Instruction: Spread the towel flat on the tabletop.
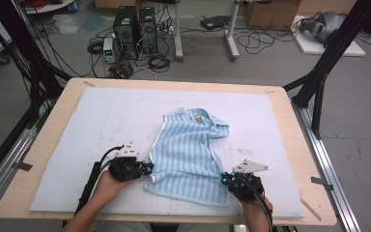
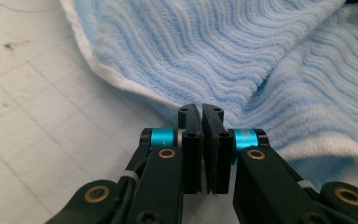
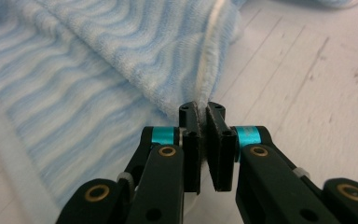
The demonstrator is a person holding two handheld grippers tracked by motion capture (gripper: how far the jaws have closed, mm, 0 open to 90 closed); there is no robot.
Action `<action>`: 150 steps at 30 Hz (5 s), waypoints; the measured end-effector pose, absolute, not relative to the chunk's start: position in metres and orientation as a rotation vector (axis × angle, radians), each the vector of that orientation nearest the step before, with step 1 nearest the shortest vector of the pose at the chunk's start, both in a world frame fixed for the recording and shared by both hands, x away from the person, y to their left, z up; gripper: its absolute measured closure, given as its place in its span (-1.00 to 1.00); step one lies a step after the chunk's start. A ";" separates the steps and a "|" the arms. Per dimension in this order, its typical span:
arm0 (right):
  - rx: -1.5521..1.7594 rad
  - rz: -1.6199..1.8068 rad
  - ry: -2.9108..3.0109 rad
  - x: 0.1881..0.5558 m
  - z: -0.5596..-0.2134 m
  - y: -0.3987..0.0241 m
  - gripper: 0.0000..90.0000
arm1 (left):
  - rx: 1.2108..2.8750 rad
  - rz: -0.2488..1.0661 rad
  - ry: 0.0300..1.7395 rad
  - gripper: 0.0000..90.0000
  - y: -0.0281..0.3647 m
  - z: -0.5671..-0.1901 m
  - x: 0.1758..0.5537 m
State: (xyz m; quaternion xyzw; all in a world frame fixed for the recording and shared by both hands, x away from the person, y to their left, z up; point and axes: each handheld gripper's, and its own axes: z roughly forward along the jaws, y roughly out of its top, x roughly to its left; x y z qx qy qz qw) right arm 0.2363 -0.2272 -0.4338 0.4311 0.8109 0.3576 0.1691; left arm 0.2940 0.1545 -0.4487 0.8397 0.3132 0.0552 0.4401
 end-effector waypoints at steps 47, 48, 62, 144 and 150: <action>1.295 0.919 2.292 0.272 -0.439 -0.223 0.89 | 1.832 0.223 0.881 0.00 0.159 -0.402 0.329; 1.296 0.921 2.297 0.267 -0.439 -0.228 0.89 | 1.830 0.218 0.880 0.00 0.157 -0.402 0.330; 1.278 1.093 2.215 0.257 -0.428 -0.252 0.07 | 1.942 0.132 0.942 0.01 0.118 -0.437 0.359; 1.253 0.894 2.057 0.399 -0.420 -0.221 0.19 | 2.017 0.355 1.030 -0.06 0.136 -0.430 0.407; 1.301 0.975 2.138 0.382 -0.418 -0.231 -0.02 | 2.082 0.410 1.023 -0.08 0.119 -0.444 0.411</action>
